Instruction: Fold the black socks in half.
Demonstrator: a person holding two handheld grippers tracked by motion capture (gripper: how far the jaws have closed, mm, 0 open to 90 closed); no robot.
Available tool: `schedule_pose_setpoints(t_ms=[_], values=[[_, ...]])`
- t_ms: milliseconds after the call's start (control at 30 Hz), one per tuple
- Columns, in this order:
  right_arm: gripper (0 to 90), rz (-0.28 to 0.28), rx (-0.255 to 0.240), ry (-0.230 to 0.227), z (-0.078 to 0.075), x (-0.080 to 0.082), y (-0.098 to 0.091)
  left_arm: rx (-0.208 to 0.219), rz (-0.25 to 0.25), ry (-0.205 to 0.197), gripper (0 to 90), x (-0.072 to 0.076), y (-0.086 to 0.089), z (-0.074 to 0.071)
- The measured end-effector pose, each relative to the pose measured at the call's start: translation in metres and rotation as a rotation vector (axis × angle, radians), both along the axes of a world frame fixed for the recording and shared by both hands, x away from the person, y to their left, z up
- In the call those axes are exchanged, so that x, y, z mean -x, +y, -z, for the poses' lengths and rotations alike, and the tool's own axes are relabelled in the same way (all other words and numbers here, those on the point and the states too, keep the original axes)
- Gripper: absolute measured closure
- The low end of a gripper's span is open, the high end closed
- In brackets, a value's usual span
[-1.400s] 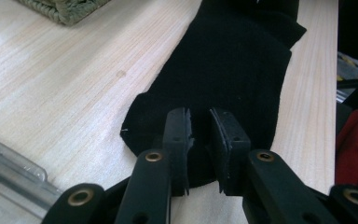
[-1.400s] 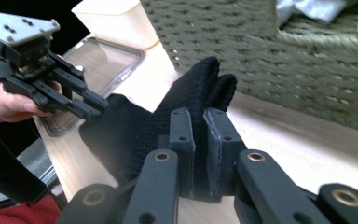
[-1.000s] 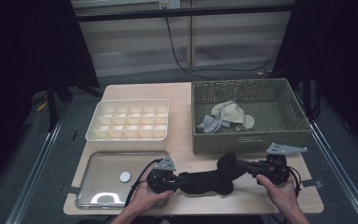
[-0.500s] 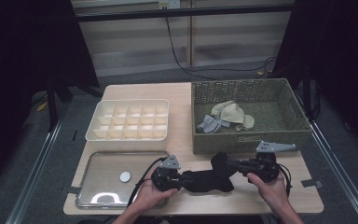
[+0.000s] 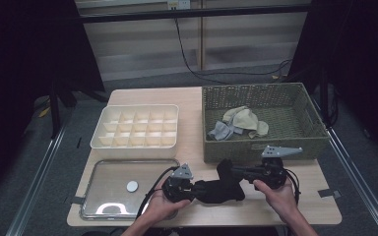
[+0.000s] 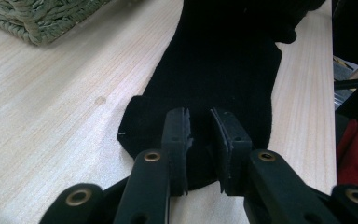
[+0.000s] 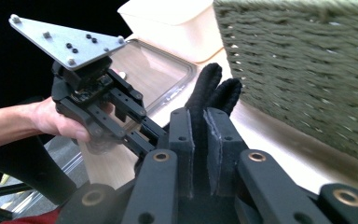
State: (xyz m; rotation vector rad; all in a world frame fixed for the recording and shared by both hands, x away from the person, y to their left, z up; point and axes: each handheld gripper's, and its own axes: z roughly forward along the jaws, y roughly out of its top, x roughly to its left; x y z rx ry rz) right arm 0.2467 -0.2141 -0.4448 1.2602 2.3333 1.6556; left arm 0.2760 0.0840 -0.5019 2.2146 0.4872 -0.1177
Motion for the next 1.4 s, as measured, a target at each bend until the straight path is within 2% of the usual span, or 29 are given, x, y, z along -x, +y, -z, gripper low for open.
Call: schedule_pose_setpoints(t_ms=[67,200,300,400,700,867,1000,1167,1400], values=[[81.6,-0.01,0.001,-0.007,0.0,-0.001,0.003,0.003,-0.004,-0.002,75.9,0.0,-0.001,0.0],[81.4,-0.018,0.013,0.022,0.011,-0.004,0.013,0.002,-0.012,-0.007,76.0,0.001,-0.002,0.0],[81.3,-0.03,0.042,0.043,0.022,-0.005,0.019,0.0,-0.011,-0.004,75.9,0.001,-0.002,0.0],[81.0,-0.034,0.063,0.046,0.027,-0.006,0.022,0.003,-0.007,-0.01,75.1,0.001,-0.002,0.0],[78.5,-0.053,0.07,0.068,0.036,-0.01,0.031,0.003,-0.012,-0.012,74.3,0.002,-0.003,0.0],[77.0,-0.074,0.061,0.08,0.037,-0.012,0.037,0.001,-0.008,-0.01,72.2,0.003,-0.002,0.0],[74.7,-0.103,0.048,0.066,0.034,-0.008,0.04,0.017,-0.01,-0.008,70.8,0.004,-0.002,0.0],[72.0,-0.111,0.035,0.055,0.027,-0.001,0.039,0.027,-0.01,-0.006,69.8,0.008,0.002,-0.004],[68.6,-0.142,0.023,0.056,0.027,0.005,0.041,0.026,-0.021,-0.007,69.6,0.011,0.018,-0.012]])
